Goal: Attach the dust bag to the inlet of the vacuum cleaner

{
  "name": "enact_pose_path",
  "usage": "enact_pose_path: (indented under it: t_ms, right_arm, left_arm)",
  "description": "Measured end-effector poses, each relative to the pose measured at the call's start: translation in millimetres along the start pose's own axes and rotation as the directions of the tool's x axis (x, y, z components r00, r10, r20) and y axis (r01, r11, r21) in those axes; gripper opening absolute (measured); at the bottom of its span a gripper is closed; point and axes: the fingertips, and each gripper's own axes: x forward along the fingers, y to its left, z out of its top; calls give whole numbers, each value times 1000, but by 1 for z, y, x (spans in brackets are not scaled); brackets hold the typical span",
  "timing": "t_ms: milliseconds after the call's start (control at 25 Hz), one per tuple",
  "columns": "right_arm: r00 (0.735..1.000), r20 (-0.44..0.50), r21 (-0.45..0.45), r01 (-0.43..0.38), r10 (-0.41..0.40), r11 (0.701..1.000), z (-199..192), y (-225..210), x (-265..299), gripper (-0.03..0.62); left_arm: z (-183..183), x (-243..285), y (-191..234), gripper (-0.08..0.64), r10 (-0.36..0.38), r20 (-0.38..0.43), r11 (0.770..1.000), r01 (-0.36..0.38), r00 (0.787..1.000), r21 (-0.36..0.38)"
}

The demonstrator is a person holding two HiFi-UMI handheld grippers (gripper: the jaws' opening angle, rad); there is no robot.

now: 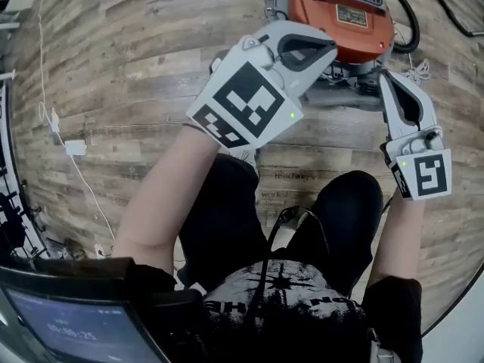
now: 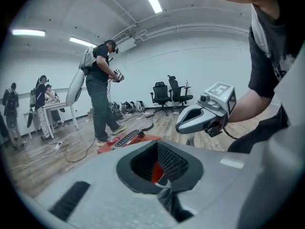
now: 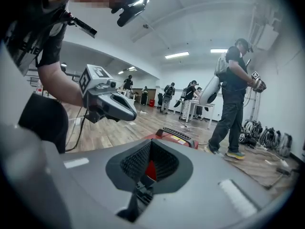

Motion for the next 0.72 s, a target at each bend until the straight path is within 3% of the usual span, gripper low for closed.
enact_pose_path:
  t_ms: [240,440,720]
  right_arm:
    - [996,-26,87,-83,85,993,97,12,-13,5]
    - [990,-76,153,-103,116,983,213,8,-32,5]
    - [978,-65,216,-180,198,960,373,28,-25,5]
  left_arm:
    - [52,-51,3,3,-33,-36,987,27,999,-161]
    - [156,-123,20,3,12,4,968,-11,1000,-253]
    - [280,-231,65,3,59,31,927,-44,998,-372]
